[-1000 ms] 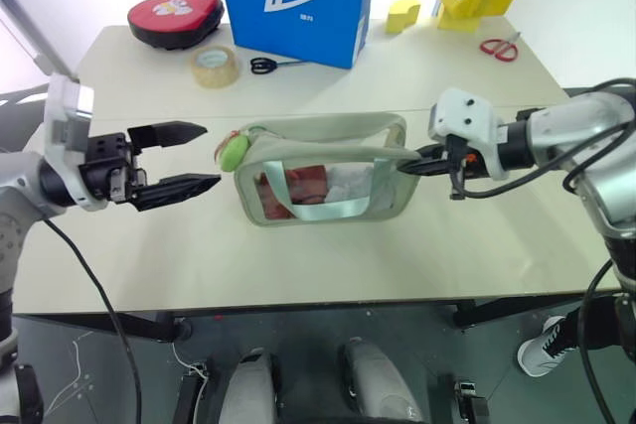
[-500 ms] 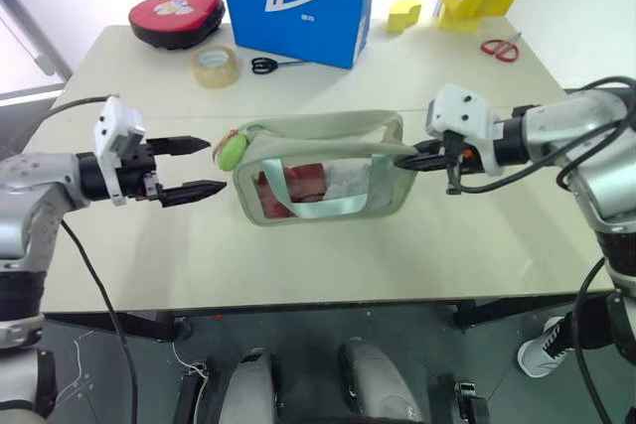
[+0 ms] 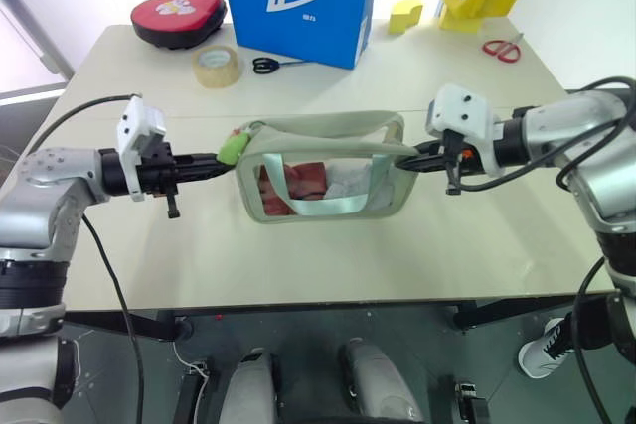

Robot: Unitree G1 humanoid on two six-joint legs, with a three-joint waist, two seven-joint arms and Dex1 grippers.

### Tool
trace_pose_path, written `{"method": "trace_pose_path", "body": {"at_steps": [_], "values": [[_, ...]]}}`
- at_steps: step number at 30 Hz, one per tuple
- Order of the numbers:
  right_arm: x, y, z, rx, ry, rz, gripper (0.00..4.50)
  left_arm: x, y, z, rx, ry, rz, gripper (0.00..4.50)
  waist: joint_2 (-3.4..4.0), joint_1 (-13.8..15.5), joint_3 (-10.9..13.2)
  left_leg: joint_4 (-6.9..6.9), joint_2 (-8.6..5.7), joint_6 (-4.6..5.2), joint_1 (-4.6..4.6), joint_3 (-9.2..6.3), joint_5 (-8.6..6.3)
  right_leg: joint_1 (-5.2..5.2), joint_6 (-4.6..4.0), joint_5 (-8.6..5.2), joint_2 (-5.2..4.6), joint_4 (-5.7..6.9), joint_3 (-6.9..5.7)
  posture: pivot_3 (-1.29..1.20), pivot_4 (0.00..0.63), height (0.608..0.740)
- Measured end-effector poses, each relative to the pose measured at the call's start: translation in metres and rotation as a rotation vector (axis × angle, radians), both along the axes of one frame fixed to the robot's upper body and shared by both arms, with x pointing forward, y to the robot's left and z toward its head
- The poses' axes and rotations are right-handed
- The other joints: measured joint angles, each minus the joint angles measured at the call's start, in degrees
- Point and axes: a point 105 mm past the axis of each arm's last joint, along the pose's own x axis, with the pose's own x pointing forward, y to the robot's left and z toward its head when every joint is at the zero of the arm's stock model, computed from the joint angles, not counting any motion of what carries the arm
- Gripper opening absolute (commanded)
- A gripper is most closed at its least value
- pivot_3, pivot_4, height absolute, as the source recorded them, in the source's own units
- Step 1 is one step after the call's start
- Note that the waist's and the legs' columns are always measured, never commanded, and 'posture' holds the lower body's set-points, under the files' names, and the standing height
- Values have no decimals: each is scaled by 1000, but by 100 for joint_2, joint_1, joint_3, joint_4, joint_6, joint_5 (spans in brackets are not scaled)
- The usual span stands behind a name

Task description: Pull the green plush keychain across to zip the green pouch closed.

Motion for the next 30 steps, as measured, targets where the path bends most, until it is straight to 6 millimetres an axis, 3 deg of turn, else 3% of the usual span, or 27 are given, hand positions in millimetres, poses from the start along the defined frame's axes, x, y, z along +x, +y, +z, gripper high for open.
{"method": "trace_pose_path", "body": {"at_steps": [3,7,9,16,22,27,30], "values": [[0,0,0,1,-2,-2,0,-2,0,10,6,2,-22,62,0,-5,0,0,0,0,0,0,0,-1,0,0,1,0,0,0,150,737],[1,2,0,4,-6,3,0,-5,-4,44,-37,-58,-82,62,0,-3,0,0,-1,0,-2,2,0,-1,0,0,2,0,-2,0,150,737],[1,2,-1,6,-6,5,0,-7,0,51,-29,-76,-94,62,2,-20,0,-1,-1,1,1,2,0,-2,0,0,2,1,1,0,150,737],[1,3,-1,6,-9,6,0,-11,1,38,2,-20,-147,62,1,-4,0,2,0,1,-1,3,0,-1,0,0,3,1,-1,0,150,737],[2,5,-1,15,-10,9,0,-8,-33,51,-118,-15,-220,62,0,17,0,6,-1,1,-2,-2,0,4,1,0,3,2,-2,0,150,737],[2,6,-2,19,-9,13,0,-2,-61,42,-90,10,-235,62,0,-4,0,6,0,0,-1,-6,0,3,1,0,4,4,-1,0,150,737],[2,6,-2,19,-9,9,0,7,-74,35,-51,13,-217,905,0,11,0,8,-2,0,-1,-6,0,4,1,0,4,4,-1,0,150,737]]}}
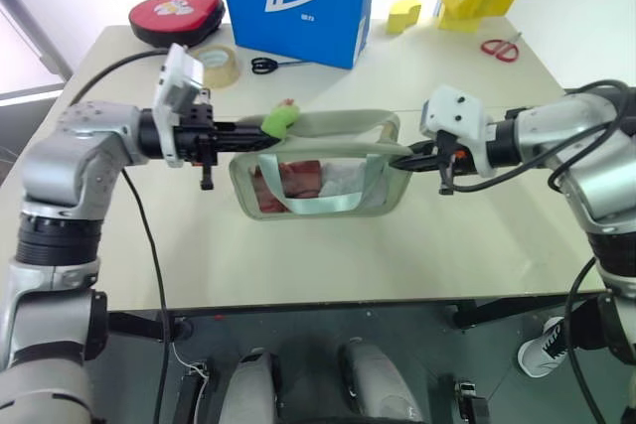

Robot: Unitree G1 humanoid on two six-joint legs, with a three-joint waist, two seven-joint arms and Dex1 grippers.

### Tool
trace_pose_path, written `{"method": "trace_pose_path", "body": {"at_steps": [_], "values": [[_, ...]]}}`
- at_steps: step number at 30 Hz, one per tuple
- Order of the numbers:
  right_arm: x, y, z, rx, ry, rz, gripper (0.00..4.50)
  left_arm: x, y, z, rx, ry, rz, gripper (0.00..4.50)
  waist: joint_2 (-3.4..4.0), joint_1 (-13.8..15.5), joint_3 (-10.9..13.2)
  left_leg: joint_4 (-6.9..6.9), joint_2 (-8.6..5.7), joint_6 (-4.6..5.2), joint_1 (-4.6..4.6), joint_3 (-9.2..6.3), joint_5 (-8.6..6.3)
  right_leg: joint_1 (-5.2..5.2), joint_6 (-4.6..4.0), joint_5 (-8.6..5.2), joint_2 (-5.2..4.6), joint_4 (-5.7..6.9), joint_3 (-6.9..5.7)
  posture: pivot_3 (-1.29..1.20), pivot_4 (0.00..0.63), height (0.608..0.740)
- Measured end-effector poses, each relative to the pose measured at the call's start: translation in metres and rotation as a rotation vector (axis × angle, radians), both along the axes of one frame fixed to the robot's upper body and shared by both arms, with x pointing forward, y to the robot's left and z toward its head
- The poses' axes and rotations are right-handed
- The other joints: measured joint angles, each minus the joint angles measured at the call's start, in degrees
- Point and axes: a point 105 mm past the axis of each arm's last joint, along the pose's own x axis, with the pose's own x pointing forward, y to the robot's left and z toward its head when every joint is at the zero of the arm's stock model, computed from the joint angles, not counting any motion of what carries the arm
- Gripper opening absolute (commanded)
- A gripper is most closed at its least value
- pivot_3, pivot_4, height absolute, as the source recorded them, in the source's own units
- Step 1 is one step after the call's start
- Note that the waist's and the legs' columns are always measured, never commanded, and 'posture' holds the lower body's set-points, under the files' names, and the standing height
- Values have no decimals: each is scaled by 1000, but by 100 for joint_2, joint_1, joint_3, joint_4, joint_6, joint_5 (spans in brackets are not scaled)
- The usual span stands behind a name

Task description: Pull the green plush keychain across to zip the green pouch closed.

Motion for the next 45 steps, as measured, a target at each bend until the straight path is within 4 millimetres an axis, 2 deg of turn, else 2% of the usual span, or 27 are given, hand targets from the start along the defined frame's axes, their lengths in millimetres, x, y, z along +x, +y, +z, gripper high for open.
{"method": "trace_pose_path", "body": {"at_steps": [3,7,10,14,21,26,28,30,36,41,45], "values": [[0,0,0,1,-1,0,0,12,-10,2,27,-6,39,2408,0,4,0,2,-2,0,0,1,0,2,0,0,1,0,0,0,150,737],[0,1,0,3,-1,-1,0,15,-12,3,41,-6,53,4450,0,-19,0,-3,0,0,1,-2,0,1,0,0,2,0,1,0,150,737],[0,1,0,4,-4,-4,0,10,-6,6,76,-32,42,4489,0,-23,0,-2,1,0,1,-3,0,0,0,0,1,0,1,0,150,737],[0,1,0,5,-1,-5,0,-7,20,15,142,-91,27,4489,1,-18,0,-5,2,-1,3,-2,1,-2,0,0,1,1,-1,0,150,737],[1,2,0,10,-2,-3,0,-17,52,27,115,-111,101,4489,1,9,0,1,0,0,2,0,0,1,0,0,0,1,-1,0,150,737],[1,2,-1,10,0,0,0,-20,69,-6,119,-16,175,4489,1,-15,1,-3,4,1,1,0,0,-2,0,0,-1,1,0,0,150,737],[1,2,0,9,0,-2,0,-21,69,-14,124,-3,188,3959,1,-10,1,-2,3,1,1,0,0,-1,0,0,-3,1,0,0,150,737],[1,2,0,9,0,-1,0,-18,67,-17,106,-7,201,3186,1,11,1,0,2,1,1,0,0,1,0,0,-3,1,-1,0,150,737],[1,2,-1,9,4,0,0,-11,52,-28,61,13,205,78,0,39,0,0,1,1,1,1,-1,0,0,0,-2,1,0,0,150,737],[1,1,-1,8,4,-3,0,-10,51,-28,69,10,207,28,0,48,0,-1,1,1,1,1,-1,0,0,0,-2,1,0,0,150,737],[0,1,3,5,-24,15,1559,-7,49,-27,91,-16,219,0,0,80,0,0,0,1,1,2,-1,0,0,0,-2,1,0,0,150,737]]}}
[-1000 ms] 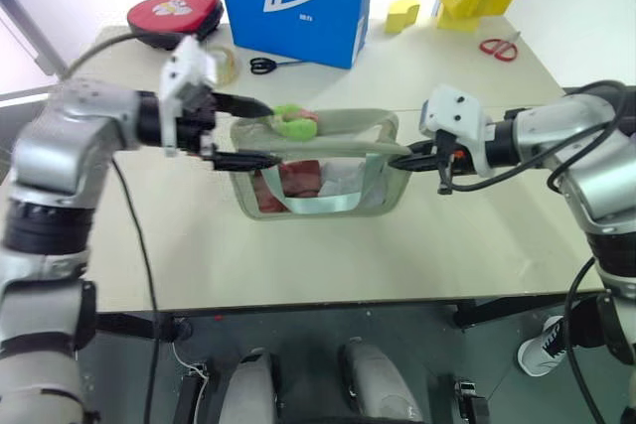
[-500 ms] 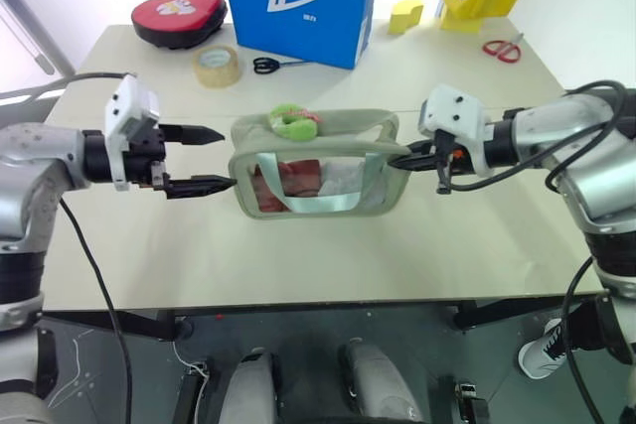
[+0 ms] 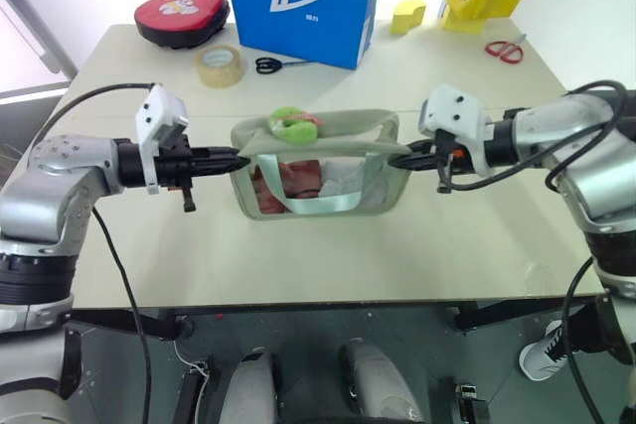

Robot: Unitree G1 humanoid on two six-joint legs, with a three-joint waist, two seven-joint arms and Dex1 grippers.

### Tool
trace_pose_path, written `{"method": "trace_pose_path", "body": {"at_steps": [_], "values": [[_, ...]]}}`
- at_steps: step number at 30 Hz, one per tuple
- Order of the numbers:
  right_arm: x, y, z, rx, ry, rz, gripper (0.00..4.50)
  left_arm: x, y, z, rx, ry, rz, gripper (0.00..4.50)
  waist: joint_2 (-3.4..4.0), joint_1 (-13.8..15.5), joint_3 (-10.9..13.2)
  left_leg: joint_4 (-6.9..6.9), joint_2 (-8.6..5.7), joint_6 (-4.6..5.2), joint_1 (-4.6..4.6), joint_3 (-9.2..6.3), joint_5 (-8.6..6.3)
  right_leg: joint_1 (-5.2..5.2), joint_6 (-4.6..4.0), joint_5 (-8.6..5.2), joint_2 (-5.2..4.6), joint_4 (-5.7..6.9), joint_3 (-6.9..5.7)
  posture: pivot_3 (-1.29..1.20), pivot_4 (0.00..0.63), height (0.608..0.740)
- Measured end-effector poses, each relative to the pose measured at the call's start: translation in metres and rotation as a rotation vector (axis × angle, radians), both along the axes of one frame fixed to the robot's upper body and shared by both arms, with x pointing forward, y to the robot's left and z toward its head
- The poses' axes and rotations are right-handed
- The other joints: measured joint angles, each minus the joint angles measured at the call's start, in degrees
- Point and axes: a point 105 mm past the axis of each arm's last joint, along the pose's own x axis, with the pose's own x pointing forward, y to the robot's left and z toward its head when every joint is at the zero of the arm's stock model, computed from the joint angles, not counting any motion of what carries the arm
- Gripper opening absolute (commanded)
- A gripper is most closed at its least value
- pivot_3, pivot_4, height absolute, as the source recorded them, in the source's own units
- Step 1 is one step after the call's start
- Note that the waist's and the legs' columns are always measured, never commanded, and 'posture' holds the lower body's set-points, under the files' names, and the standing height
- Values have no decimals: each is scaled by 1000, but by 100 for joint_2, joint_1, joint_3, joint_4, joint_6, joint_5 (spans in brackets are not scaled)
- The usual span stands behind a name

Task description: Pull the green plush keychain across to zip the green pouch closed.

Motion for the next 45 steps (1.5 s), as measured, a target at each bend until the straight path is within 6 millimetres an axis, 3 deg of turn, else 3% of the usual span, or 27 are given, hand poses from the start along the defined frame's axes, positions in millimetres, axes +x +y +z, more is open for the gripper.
{"method": "trace_pose_path", "body": {"at_steps": [1,5,6,8,12,16,19,22,28,29,36,40,45], "values": [[-2,-2,4,1,-8,11,2284,0,-1,0,5,-5,-3,0,0,27,0,0,0,0,0,1,0,0,0,0,0,0,0,0,150,737],[-15,-8,30,53,-75,103,4224,1,-3,-1,13,-16,-13,0,0,48,0,0,0,0,0,3,0,2,0,0,0,-2,-1,0,150,737],[-19,-6,38,78,-98,133,4458,1,-2,-1,15,-19,-15,0,0,48,0,0,0,0,1,4,0,3,0,0,0,-1,-2,0,150,737],[-23,3,54,129,-138,196,4458,0,-1,-1,20,-21,-18,0,1,10,0,1,2,1,9,5,0,3,-1,1,2,4,4,0,150,737],[-17,43,77,189,-210,290,4458,1,0,-1,30,-32,-25,0,4,-43,-2,2,3,0,13,6,0,4,-1,1,5,13,1,0,150,737],[-1,82,63,186,-151,310,4458,1,-2,0,30,-38,-42,0,3,-24,-2,3,2,-1,3,4,1,-1,-1,1,-1,10,0,0,150,737],[-1,108,57,174,-115,346,4458,2,-3,1,31,-41,-48,0,3,20,-2,1,2,-1,-3,2,1,-8,-1,1,-4,8,0,0,150,737],[3,119,50,141,-104,334,3555,2,-4,0,32,-40,-50,0,2,41,-2,1,2,-1,-3,2,1,-7,-1,1,-9,6,-2,0,150,737],[10,118,40,110,-67,290,336,2,-4,0,33,-41,-49,0,2,34,-2,2,2,-1,-3,2,0,-7,-1,1,-5,6,-3,0,150,737],[10,117,40,108,-60,285,72,2,-4,0,34,-42,-49,0,2,34,-2,1,2,0,-3,2,0,-7,-1,1,-5,6,-3,0,150,737],[15,97,46,131,-22,207,72,3,-3,0,38,-51,-49,0,2,38,-2,1,1,0,-3,2,0,-7,-1,1,-5,6,-3,0,150,737],[23,50,62,157,-42,63,72,3,-2,-2,39,-49,-43,0,1,62,-2,1,-1,3,-4,4,-2,-1,-1,1,-7,-3,-4,0,150,737],[26,6,53,155,-24,-64,72,3,4,-2,36,-50,-15,0,3,12,-3,-3,0,5,4,8,-3,-2,-1,1,-1,2,2,0,150,737]]}}
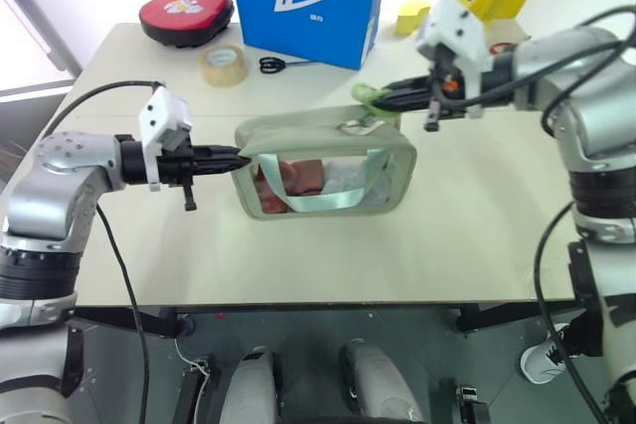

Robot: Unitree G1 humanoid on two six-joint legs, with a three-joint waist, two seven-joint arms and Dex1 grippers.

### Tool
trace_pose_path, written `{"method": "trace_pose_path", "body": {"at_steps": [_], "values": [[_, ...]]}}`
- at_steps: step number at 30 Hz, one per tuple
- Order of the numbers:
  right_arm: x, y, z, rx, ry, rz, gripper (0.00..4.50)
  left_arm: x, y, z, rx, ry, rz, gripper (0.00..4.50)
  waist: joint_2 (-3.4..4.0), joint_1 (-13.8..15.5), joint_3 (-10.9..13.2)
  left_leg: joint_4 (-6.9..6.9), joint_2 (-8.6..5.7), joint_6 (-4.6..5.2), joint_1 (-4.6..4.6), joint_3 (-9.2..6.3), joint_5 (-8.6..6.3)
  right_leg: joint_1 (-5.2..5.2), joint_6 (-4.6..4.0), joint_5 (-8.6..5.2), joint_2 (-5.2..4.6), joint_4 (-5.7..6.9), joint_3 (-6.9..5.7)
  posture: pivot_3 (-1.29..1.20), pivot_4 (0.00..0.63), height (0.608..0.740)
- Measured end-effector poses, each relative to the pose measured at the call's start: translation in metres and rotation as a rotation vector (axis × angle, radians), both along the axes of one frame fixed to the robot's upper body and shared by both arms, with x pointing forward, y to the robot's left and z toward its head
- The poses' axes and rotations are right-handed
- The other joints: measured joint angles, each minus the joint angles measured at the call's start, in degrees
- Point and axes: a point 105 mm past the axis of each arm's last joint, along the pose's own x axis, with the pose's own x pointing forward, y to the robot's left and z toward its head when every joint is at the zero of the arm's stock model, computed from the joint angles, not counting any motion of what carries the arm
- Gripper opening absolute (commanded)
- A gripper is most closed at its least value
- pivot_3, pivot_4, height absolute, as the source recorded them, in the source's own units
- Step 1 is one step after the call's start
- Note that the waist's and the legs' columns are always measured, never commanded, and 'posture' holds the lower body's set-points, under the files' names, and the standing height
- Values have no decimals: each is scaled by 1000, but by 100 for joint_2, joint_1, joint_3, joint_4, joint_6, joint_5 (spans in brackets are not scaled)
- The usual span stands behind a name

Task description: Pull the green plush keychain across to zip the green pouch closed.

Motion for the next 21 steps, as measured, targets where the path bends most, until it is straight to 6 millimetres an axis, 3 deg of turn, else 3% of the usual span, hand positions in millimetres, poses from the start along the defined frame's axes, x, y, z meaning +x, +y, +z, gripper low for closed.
{"method": "trace_pose_path", "body": {"at_steps": [5,7,11,16,21], "values": [[6,-55,-13,-23,5,-200,72,-1,4,-2,-3,9,16,0,0,24,0,0,0,0,-1,11,0,2,0,0,0,-2,-1,0,150,737],[7,-68,-20,-42,0,-242,72,-3,2,-2,-2,8,5,0,0,8,0,0,1,0,1,15,0,2,0,0,1,-2,4,0,150,737],[7,-103,-48,-141,19,-373,72,-5,3,-3,0,14,8,0,0,23,-1,-2,1,0,1,14,0,2,0,0,4,-2,4,0,150,737],[-10,-90,-93,-242,98,-294,72,-5,2,-3,-5,21,7,0,1,-7,-1,-2,4,0,4,11,0,1,0,0,7,1,7,0,150,737],[-8,-60,-121,-273,114,-243,72,-6,3,-3,-11,26,26,0,1,-54,-1,2,3,0,8,7,0,8,0,0,9,4,7,0,150,737]]}}
